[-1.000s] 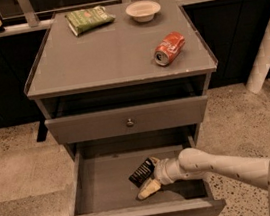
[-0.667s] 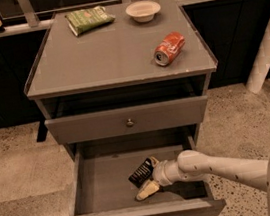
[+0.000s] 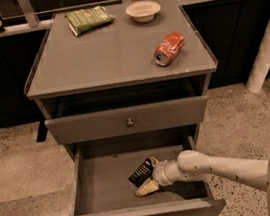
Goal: Pick rxbar chocolate from middle drawer and place on counter
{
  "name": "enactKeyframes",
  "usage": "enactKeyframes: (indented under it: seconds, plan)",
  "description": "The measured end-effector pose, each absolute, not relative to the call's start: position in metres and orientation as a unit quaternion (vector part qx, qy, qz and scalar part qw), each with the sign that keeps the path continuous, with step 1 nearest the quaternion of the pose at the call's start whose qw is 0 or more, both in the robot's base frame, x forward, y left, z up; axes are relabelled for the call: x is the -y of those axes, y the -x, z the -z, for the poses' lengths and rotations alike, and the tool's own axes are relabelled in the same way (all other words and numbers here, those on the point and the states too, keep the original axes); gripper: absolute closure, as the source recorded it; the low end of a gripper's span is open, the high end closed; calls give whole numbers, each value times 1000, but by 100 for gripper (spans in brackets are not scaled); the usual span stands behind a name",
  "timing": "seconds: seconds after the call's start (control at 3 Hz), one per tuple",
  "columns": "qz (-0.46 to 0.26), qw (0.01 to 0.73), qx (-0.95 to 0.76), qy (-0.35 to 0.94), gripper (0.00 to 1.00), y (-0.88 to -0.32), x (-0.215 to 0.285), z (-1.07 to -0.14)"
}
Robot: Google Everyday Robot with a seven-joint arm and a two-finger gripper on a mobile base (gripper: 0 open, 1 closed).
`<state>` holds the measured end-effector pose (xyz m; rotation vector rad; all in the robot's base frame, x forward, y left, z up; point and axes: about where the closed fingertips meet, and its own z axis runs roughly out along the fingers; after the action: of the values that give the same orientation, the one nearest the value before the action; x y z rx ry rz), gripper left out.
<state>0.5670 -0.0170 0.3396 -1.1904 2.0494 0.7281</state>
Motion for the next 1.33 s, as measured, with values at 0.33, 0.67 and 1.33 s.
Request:
enactKeyframes:
  seconds: [0.33,0.67,1.33]
  plan:
    - [-278,325,-782,454,42,-567,17,-340]
    - [-278,325,-782,454,65,-567,17,-340]
    - [-278,325,-782,454,100,-567,17,-347]
